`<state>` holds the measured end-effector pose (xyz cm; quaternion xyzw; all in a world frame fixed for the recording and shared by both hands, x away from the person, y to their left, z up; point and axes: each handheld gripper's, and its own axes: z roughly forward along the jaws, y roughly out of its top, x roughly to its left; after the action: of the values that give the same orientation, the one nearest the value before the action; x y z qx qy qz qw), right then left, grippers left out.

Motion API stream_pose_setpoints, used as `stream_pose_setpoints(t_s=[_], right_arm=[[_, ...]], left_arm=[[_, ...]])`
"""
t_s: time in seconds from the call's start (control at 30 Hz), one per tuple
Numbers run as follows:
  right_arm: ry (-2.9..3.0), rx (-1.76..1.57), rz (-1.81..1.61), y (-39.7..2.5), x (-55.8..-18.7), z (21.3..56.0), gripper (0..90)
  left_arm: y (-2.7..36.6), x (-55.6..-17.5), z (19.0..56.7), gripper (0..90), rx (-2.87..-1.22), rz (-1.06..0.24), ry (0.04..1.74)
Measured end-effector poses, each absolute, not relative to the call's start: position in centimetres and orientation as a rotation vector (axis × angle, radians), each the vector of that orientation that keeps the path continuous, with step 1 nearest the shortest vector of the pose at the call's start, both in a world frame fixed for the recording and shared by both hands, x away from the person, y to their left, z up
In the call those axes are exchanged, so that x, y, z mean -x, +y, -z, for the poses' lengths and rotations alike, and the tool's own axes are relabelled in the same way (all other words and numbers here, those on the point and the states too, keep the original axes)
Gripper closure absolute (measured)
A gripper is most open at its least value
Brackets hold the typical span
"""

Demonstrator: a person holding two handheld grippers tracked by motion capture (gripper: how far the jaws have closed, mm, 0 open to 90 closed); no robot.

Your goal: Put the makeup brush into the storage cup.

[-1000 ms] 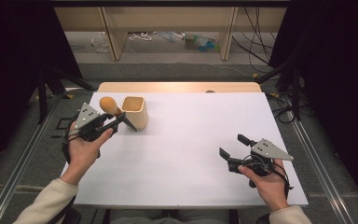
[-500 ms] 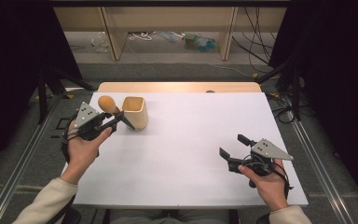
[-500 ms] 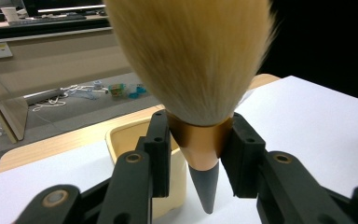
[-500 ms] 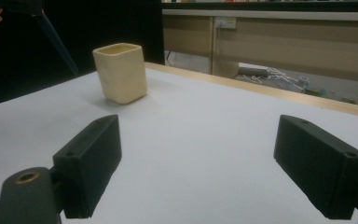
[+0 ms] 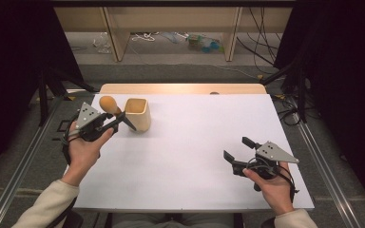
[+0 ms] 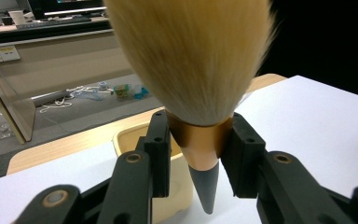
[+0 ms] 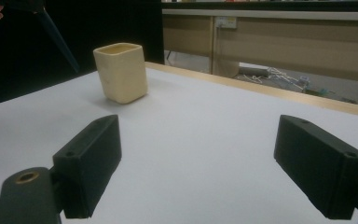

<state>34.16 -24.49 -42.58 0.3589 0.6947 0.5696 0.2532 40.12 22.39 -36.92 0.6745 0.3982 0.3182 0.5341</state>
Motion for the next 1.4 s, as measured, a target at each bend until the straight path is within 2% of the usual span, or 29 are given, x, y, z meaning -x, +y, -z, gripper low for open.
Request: stream_pose_setpoints(t_s=[1.4], right_arm=[[1.904,-0.998,-1.533,-24.6,-34.1,42.6,15.8]], left_arm=[[22.1,-41.2,35.8,65.5,-1.587,-0.786,0.965]])
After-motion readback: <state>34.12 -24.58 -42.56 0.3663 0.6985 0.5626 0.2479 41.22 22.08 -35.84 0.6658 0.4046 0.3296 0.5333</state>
